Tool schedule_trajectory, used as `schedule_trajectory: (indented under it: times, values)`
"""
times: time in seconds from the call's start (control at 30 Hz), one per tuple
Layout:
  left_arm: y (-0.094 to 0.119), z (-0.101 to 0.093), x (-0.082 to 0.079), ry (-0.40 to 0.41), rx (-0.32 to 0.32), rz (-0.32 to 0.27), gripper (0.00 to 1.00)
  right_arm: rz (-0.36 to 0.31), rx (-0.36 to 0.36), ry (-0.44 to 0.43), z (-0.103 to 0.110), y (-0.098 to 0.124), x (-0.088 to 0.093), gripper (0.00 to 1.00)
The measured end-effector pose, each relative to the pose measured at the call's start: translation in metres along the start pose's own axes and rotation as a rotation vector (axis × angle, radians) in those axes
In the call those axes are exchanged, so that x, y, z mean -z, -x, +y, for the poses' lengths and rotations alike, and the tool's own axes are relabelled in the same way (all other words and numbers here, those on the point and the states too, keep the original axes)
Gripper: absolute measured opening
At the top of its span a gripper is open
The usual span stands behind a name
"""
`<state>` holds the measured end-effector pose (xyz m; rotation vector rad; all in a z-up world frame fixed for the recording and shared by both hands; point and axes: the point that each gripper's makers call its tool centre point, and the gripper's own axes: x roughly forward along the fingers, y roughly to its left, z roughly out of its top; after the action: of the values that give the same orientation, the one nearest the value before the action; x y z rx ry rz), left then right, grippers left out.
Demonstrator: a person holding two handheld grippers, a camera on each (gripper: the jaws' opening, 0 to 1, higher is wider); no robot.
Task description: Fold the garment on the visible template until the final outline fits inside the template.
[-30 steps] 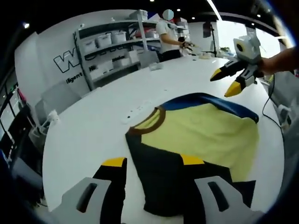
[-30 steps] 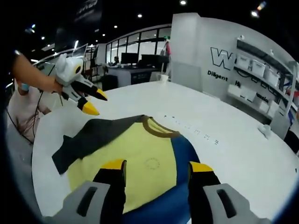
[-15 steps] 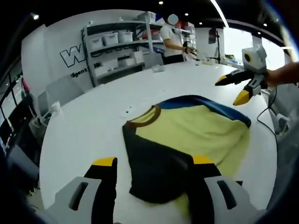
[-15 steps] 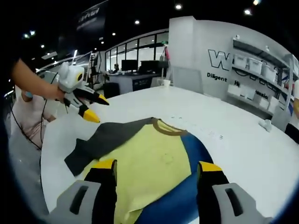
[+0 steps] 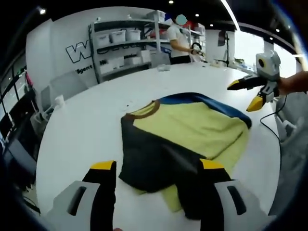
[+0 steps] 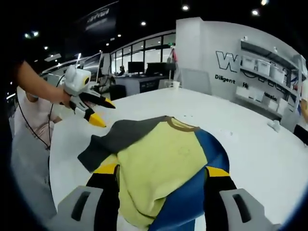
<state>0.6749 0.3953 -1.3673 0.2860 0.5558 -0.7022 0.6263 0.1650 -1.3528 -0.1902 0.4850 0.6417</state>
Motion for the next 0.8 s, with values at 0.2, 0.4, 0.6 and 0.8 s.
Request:
schedule_trajectory:
  times: [0.2, 0.4, 0.6, 0.8]
  values:
    - [0.006, -0.010, 0.011, 0.017, 0.009, 0.007, 0.74, 0.000, 0.002, -0.014, 0.011, 0.009, 0.011, 0.68]
    - [0.010, -0.022, 0.027, 0.035, 0.024, 0.026, 0.74, 0.030, -0.004, -0.007, 0.023, 0.015, 0.029, 0.60]
    - [0.010, -0.024, 0.044, 0.057, 0.029, 0.044, 0.71, 0.050, -0.017, 0.002, 0.037, 0.022, 0.044, 0.47]
    - [0.009, -0.026, 0.057, 0.079, 0.038, 0.069, 0.60, 0.062, -0.039, 0.013, 0.051, 0.023, 0.054, 0.40]
